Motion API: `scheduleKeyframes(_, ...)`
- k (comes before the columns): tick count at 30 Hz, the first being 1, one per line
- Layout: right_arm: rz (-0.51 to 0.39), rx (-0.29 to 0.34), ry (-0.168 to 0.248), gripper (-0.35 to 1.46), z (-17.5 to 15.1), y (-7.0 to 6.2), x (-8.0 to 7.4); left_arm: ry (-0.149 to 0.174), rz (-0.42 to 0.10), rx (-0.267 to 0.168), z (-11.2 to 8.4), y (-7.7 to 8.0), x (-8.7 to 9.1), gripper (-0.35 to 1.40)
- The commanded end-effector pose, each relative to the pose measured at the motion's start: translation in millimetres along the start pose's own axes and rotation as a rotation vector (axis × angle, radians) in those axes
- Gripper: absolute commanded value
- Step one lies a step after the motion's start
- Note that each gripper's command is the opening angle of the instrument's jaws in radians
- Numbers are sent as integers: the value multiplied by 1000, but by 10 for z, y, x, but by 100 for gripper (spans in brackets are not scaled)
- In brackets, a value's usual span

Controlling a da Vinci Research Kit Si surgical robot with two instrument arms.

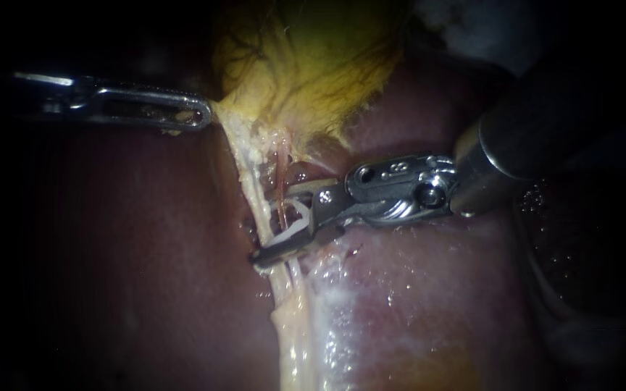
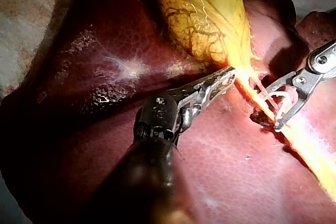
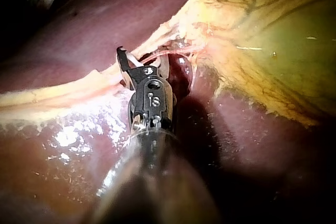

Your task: Clipping first clip left tube

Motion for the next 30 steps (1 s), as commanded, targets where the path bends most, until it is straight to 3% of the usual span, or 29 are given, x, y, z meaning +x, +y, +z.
scheduleKeyframes(1,0,0,0,53,0,0,0,0,0,0,0,0,0,-35)
scheduleKeyframes(25,18,19,-2,56,-46,20,-31,0,0,0,-1,0,0,-35)
scheduleKeyframes(30,63,32,30,58,-57,25,-39,0,0,0,-1,0,0,-35)
